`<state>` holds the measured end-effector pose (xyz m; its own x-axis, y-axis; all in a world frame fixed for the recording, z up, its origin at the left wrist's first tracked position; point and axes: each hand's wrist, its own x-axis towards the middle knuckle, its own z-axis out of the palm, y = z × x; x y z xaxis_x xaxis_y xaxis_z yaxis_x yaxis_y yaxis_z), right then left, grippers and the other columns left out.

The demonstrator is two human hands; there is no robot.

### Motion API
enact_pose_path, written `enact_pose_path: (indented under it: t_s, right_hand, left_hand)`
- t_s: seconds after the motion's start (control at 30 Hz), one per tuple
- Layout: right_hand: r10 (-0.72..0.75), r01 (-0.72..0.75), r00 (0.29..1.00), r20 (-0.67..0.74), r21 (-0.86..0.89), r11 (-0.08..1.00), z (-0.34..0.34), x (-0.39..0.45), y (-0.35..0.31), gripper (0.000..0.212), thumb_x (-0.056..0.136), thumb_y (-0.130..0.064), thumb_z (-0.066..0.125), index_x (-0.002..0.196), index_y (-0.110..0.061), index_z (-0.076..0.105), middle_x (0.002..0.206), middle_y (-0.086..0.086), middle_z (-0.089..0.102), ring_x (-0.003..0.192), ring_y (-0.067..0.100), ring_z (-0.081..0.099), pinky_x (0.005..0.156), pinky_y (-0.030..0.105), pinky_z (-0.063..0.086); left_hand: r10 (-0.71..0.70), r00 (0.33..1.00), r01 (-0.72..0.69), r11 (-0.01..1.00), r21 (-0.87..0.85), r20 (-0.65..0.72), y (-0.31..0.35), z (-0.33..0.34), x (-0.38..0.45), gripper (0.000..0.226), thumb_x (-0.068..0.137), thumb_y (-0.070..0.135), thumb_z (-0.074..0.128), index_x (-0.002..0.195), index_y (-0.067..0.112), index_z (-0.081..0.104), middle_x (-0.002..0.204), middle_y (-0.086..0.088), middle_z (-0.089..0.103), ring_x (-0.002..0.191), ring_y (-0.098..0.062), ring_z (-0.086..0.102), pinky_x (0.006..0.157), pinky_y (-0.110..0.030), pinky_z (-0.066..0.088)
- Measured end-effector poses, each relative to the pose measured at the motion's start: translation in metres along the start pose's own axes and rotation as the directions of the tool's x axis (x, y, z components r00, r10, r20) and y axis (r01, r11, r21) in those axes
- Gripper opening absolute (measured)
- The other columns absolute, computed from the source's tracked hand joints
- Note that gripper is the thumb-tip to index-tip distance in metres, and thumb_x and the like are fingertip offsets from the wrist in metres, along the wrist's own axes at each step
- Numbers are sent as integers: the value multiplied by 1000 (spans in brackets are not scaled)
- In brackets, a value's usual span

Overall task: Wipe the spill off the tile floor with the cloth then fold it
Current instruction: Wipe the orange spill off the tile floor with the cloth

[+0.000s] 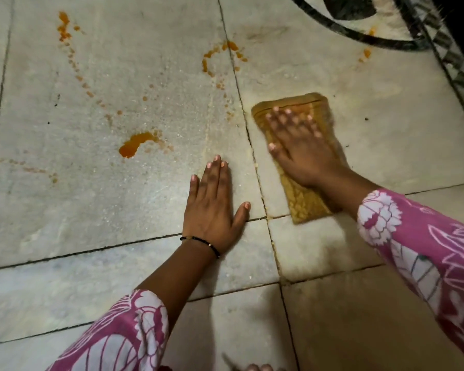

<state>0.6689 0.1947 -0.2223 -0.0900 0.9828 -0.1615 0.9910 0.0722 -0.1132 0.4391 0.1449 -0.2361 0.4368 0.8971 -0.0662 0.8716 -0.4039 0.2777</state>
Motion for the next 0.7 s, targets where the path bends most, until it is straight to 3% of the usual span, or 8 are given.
enact_pose_path:
  t_s: [0.07,0.13,0.27,0.33,0.5,0.57,0.63,0.7]
  right_hand:
    - [138,-138,990,-36,3,990,1,-11,19,71,89,-58,5,153,-26,1,161,-2,-1,148,17,-2,116,40,-5]
    - [146,-146,989,-22,-27,989,5,-38,17,71,91,-57,8,153,-23,-2,161,-1,-4,147,18,-5,117,41,-6]
    - [-145,152,985,91,-87,984,17,-112,-1,66,95,-53,15,153,-22,2,160,2,4,147,20,-1,117,45,3]
    - [-211,222,972,106,-107,969,18,-131,8,66,95,-55,17,153,-24,9,160,3,7,147,21,2,116,46,8]
    - [186,-187,982,-30,-16,982,4,-74,29,75,90,-64,12,153,-26,-2,161,3,-5,147,20,-8,118,46,-3]
    - [254,-256,966,-49,-39,966,2,-37,23,75,90,-62,11,152,-24,-4,161,5,-6,147,23,-7,117,48,-5]
    - [179,-179,984,-14,-81,980,1,-13,4,71,90,-60,8,152,-27,-6,161,5,-8,147,24,-7,116,49,-6]
    - [4,-1,1000,19,-111,994,3,-8,-18,67,90,-58,8,151,-33,-4,161,4,-5,147,27,-3,115,49,-5]
  left_hand:
    - [-1,1000,1,1000,5,-3,1,0,1,79,89,55,25,150,8,8,158,-11,6,146,-22,5,116,-37,-6]
    - [-5,1000,5,1000,0,-21,1,1,2,80,89,56,25,150,7,9,159,-10,6,146,-22,4,116,-37,-5]
    - [-14,998,14,1000,-15,-53,0,2,2,81,88,55,29,150,7,11,158,-11,8,146,-23,5,116,-37,-4]
    - [-12,999,11,1000,-28,-53,0,1,1,81,88,54,31,150,7,12,158,-11,9,145,-23,6,116,-37,-3]
    - [-10,999,10,1000,-22,-41,3,0,1,79,89,54,30,149,6,15,157,-12,13,145,-24,9,116,-38,-1]
    - [-13,999,13,1000,-20,-37,3,0,0,79,89,55,28,149,6,15,158,-11,13,145,-23,9,116,-38,-1]
    - [-13,999,13,1000,-20,-40,3,0,0,79,88,54,29,149,6,16,158,-11,13,145,-24,10,117,-39,0]
    - [-15,999,14,1000,-27,-45,4,-1,1,79,88,54,30,149,5,18,157,-12,15,145,-24,11,117,-40,2]
